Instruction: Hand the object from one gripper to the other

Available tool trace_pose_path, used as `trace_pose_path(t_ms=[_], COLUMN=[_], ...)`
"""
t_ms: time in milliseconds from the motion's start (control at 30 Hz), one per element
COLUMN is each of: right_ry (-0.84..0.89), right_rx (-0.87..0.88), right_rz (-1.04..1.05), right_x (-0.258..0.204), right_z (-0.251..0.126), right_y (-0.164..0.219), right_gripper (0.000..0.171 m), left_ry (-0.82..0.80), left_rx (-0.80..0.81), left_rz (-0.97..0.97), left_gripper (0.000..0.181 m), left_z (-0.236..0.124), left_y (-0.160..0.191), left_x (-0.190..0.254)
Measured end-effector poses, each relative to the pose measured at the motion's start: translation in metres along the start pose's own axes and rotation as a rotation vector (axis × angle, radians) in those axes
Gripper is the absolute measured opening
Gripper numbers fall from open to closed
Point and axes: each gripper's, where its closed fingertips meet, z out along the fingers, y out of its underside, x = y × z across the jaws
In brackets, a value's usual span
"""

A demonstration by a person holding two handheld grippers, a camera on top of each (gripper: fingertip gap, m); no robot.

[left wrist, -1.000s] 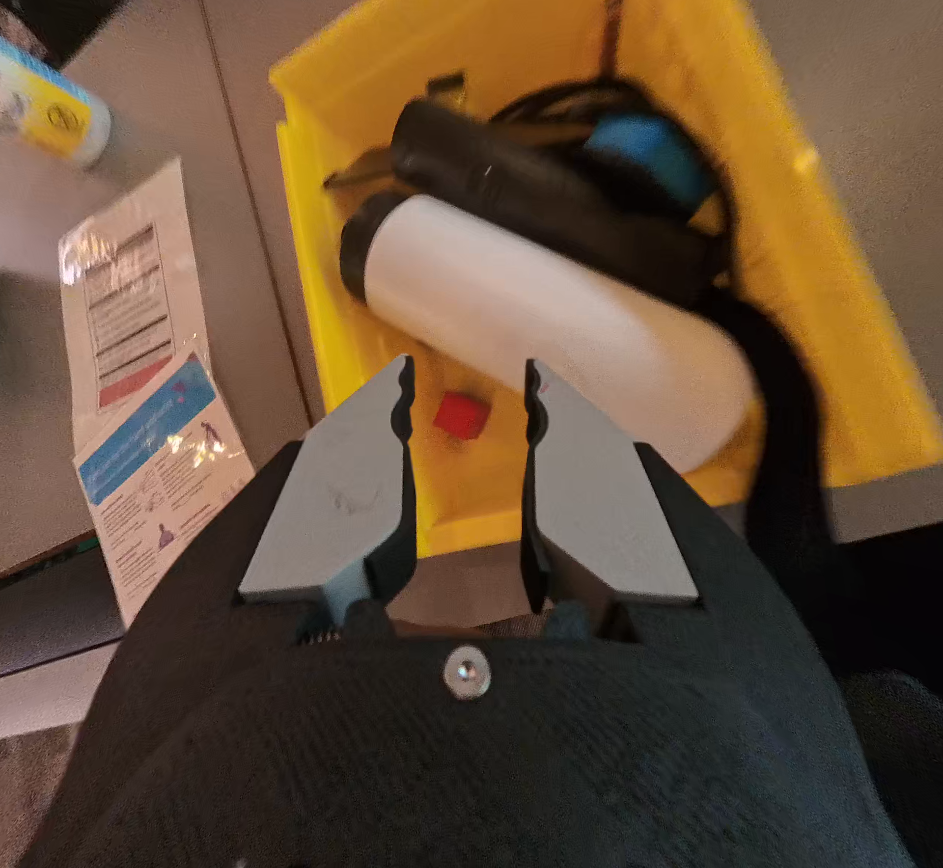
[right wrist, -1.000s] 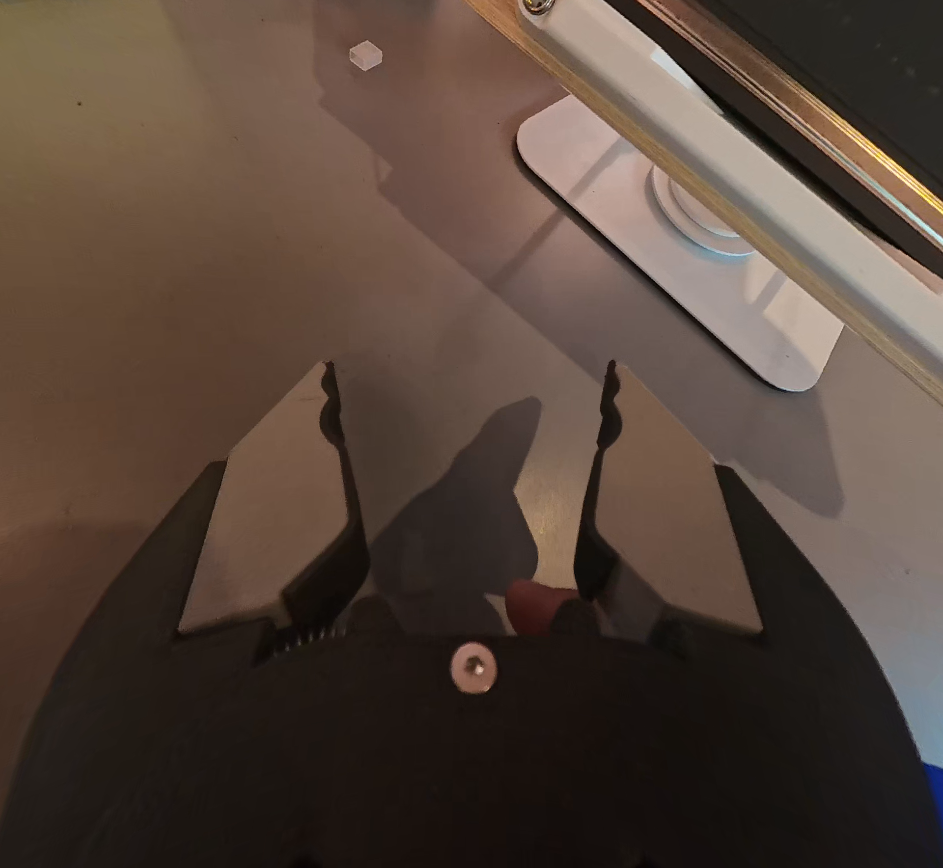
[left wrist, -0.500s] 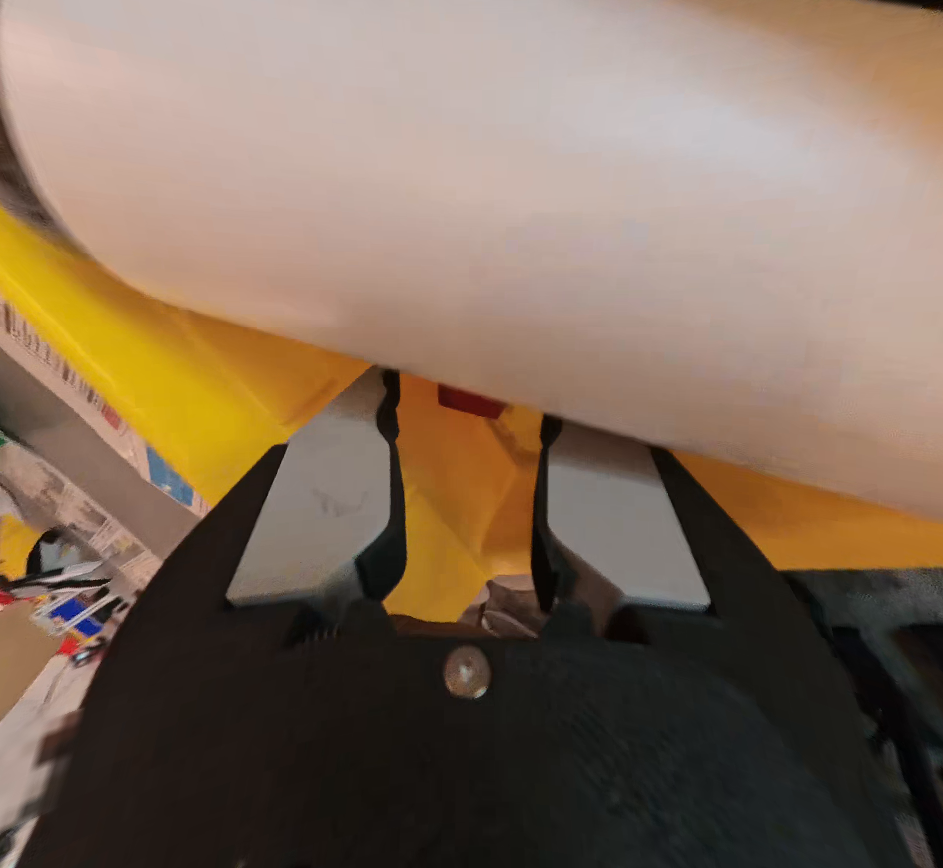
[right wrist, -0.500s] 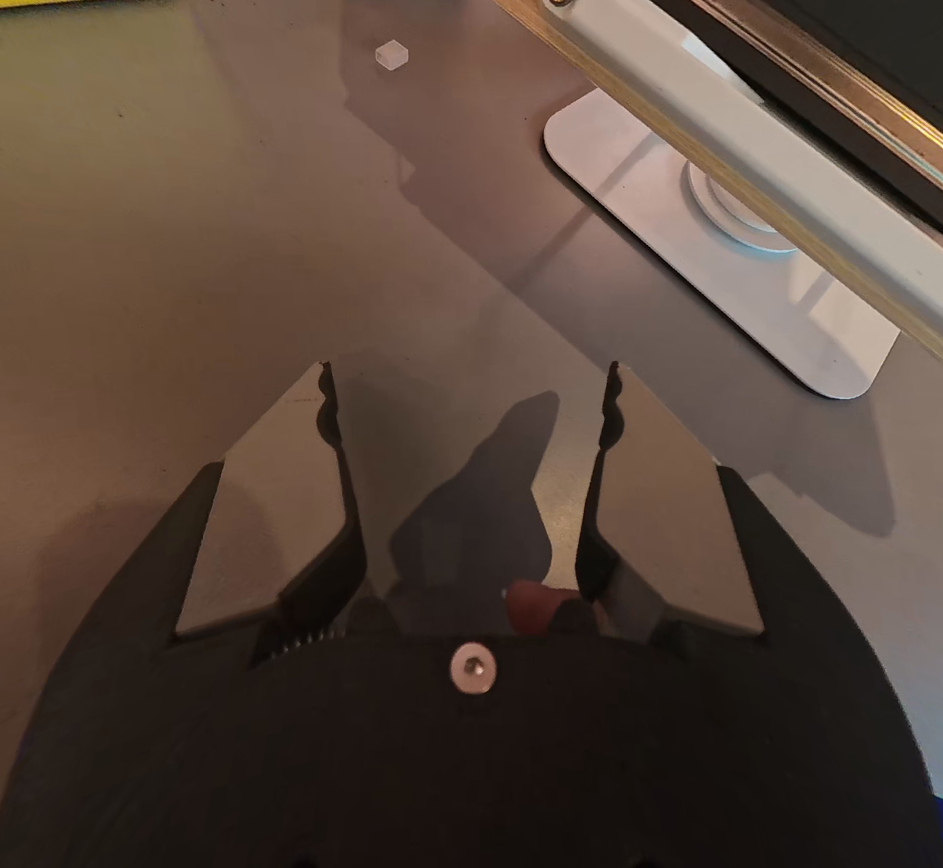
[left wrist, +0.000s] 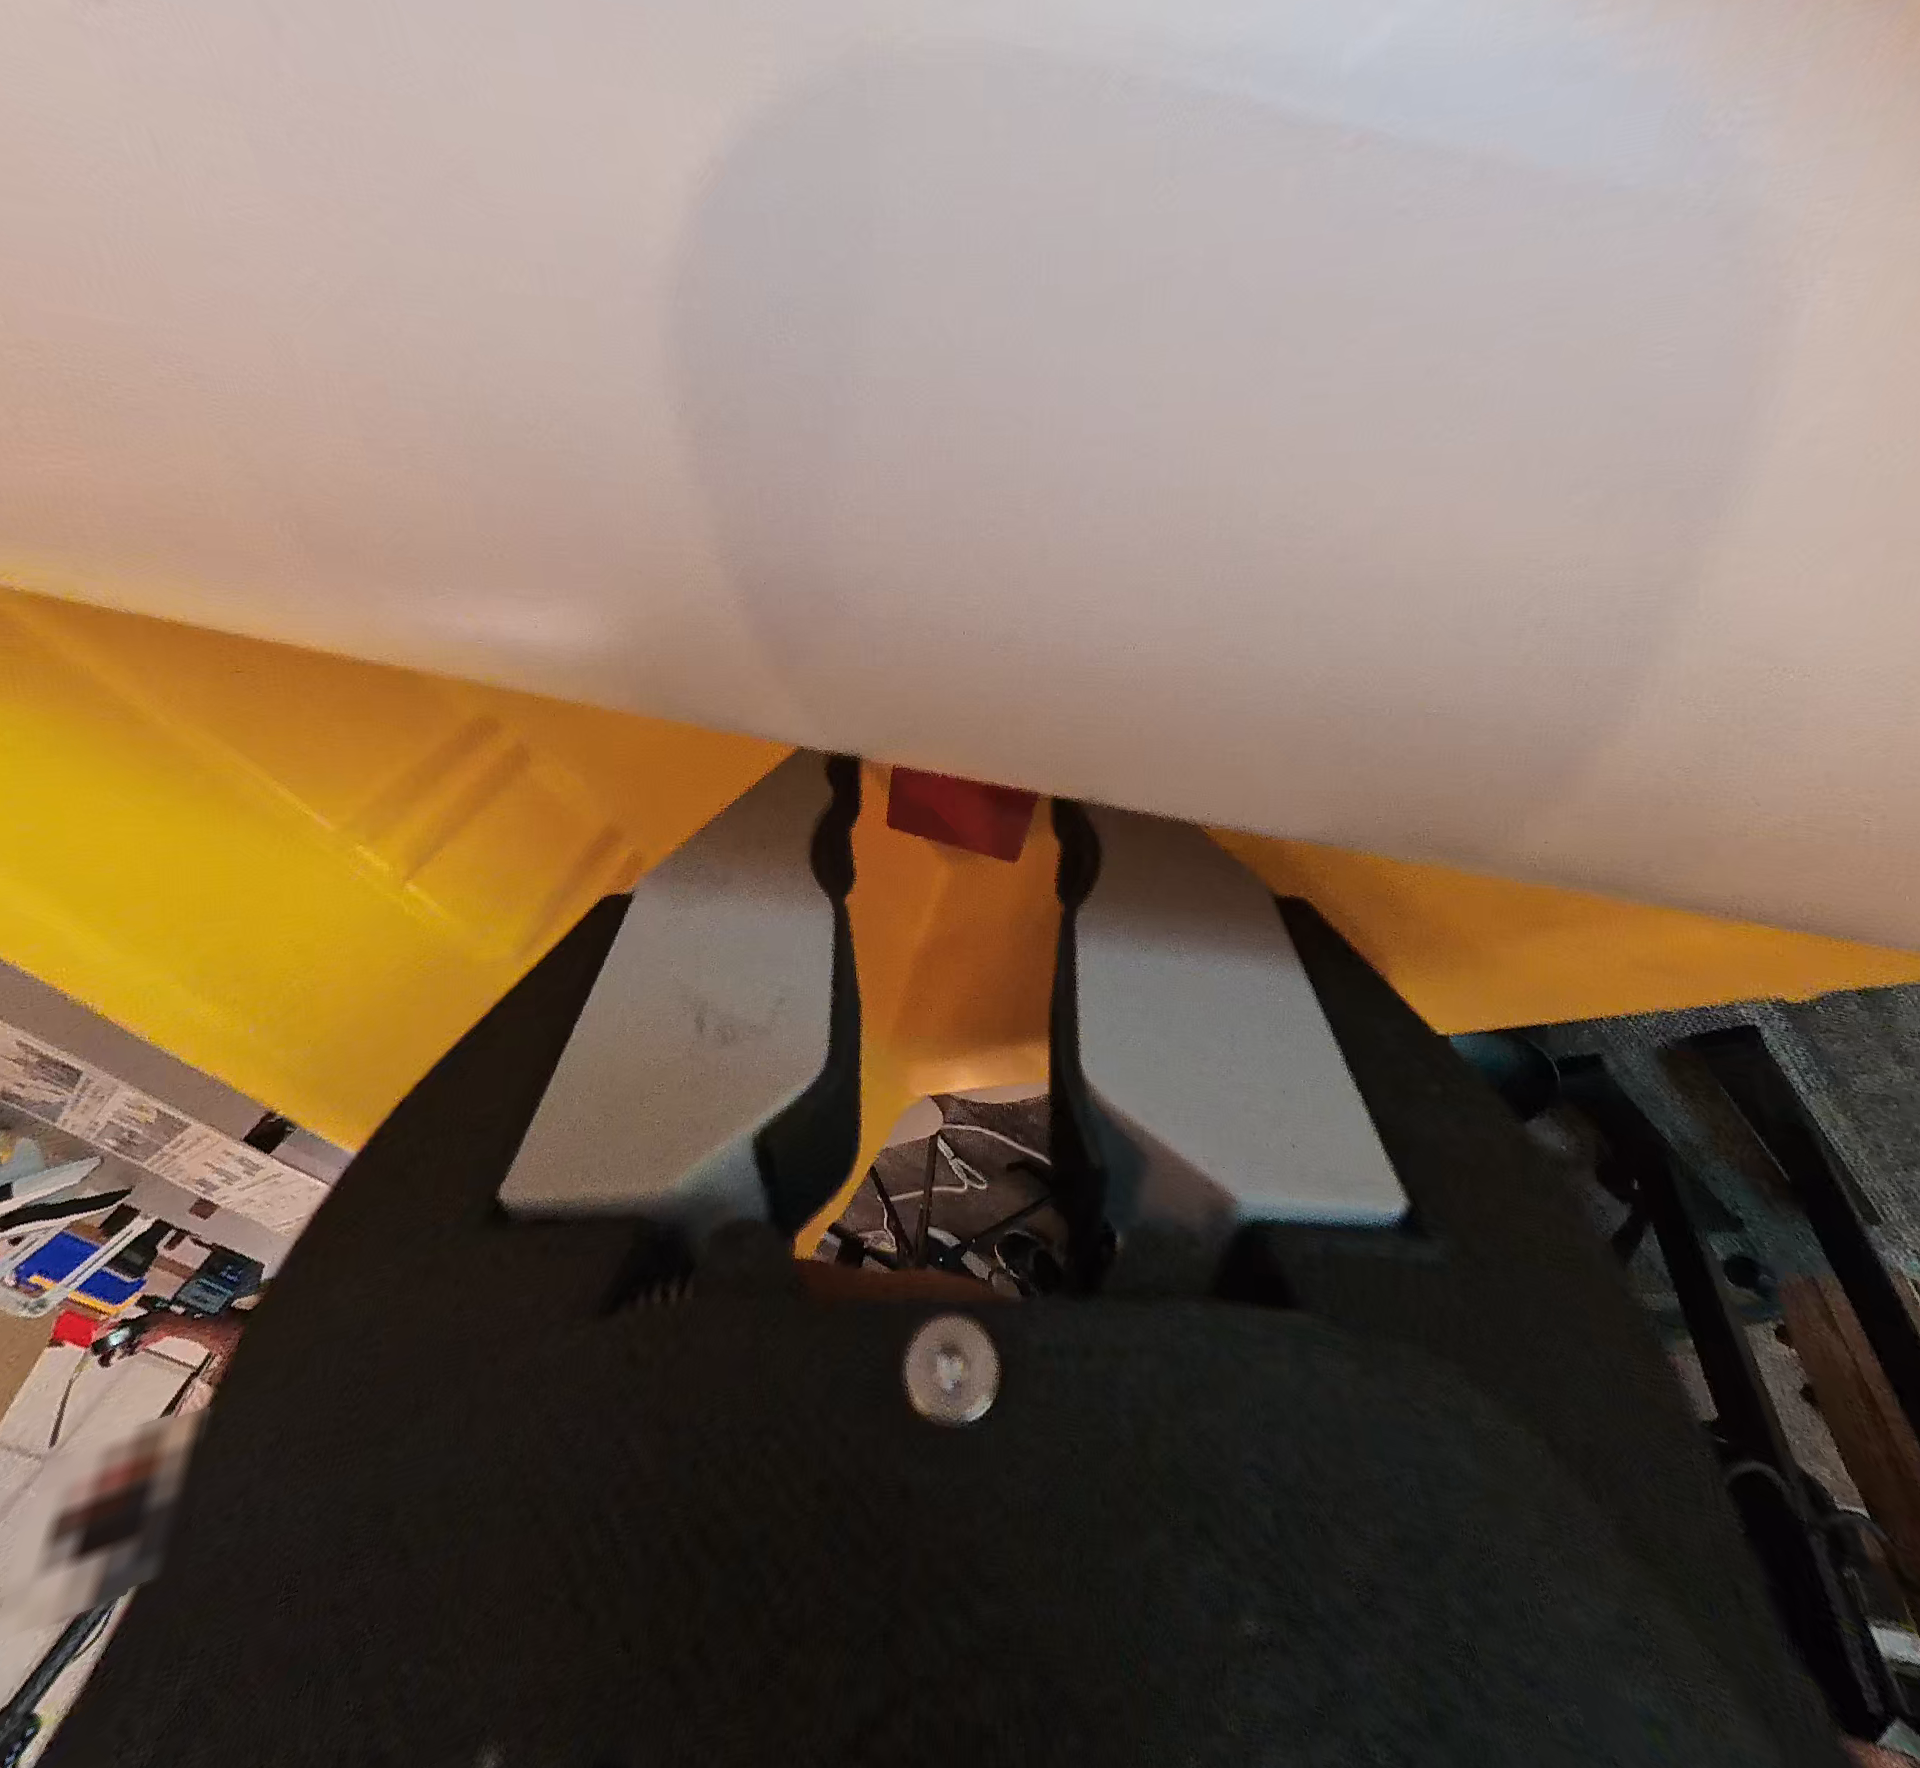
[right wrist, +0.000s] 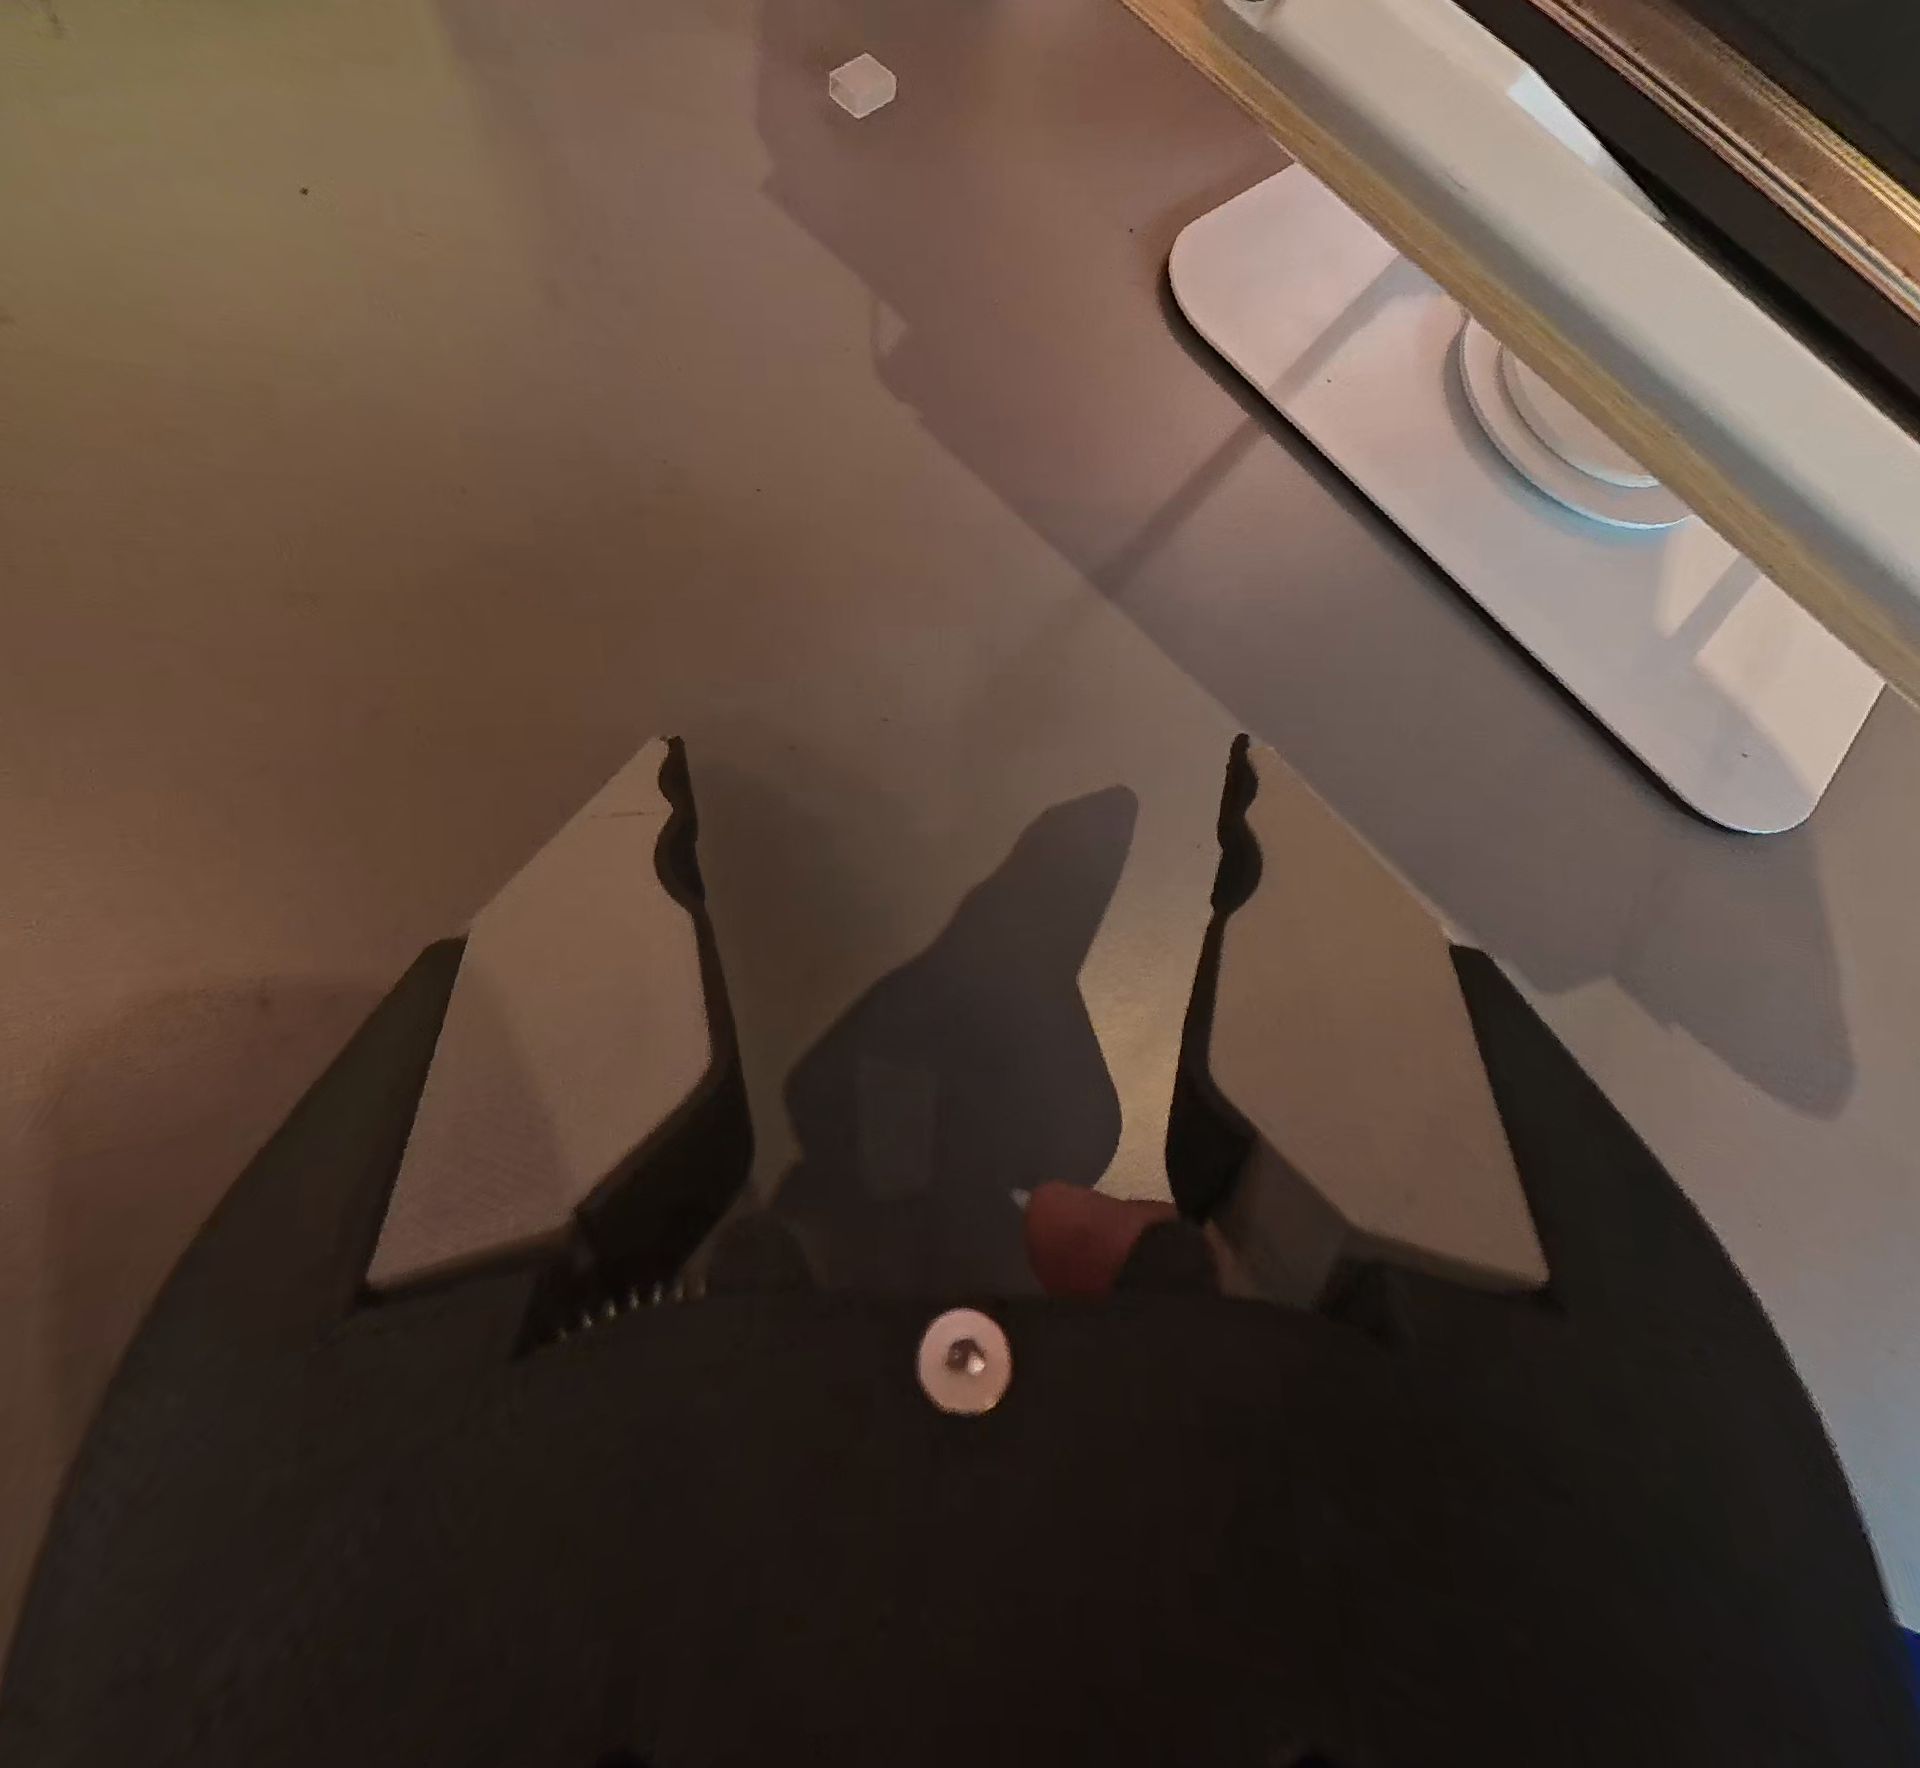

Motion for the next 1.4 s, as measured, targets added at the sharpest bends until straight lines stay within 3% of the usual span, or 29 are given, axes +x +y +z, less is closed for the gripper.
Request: trace_pose_path(t_ms=[33,133,233,367,467,567,633,767,867,967,1100,1200,1400], right_ry=[-0.002,-0.004,-0.006,-0.01,-0.01,-0.013,-0.016,-0.024,-0.025,-0.027,-0.085,-0.131,-0.236], right_rx=[0.001,-0.001,0.001,-0.003,-0.003,-0.009,-0.015,-0.02,-0.028,-0.025,0.025,0.058,0.068], right_rz=[0.001,0.002,0.005,0.01,0.012,0.016,0.021,0.037,0.062,0.102,0.156,0.159,0.182], right_x=[-0.001,-0.002,-0.002,-0.002,-0.002,-0.002,-0.002,-0.001,0.004,0.013,0.017,0.014,0.005], right_z=[0.0,0.0,-0.001,0.0,0.0,0.0,0.0,-0.002,-0.004,-0.006,-0.012,-0.019,-0.033], right_y=[0.0,0.0,0.0,0.001,0.001,0.002,0.003,0.005,0.009,0.012,0.01,0.007,0.006], right_gripper=[0.098,0.097,0.097,0.097,0.096,0.096,0.096,0.096,0.096,0.096,0.093,0.089,0.081], left_ry=[0.002,-0.044,-0.193,-0.422,-0.628,-0.401,-0.227,-0.117,-0.055,0.008,0.083,0.029,-0.101], left_rx=[-0.001,0.001,0.013,0.268,0.639,1.199,1.421,1.544,1.556,1.603,1.631,1.559,1.634], left_rz=[0.002,-0.015,-0.028,-0.143,-0.23,-0.263,-0.206,-0.132,-0.123,-0.11,-0.016,0.096,0.124], left_gripper=[0.029,0.027,0.028,0.027,0.027,0.027,0.027,0.027,0.027,0.027,0.027,0.027,0.027], left_z=[0.001,0.0,-0.017,-0.089,-0.183,-0.271,-0.301,-0.293,-0.263,-0.248,-0.23,-0.208,-0.207], left_y=[0.0,0.0,0.003,-0.027,-0.067,-0.137,-0.182,-0.273,-0.334,-0.371,-0.39,-0.388,-0.374], left_x=[0.0,-0.006,-0.023,-0.044,-0.046,0.015,0.064,0.121,0.136,0.139,0.156,0.166,0.159])
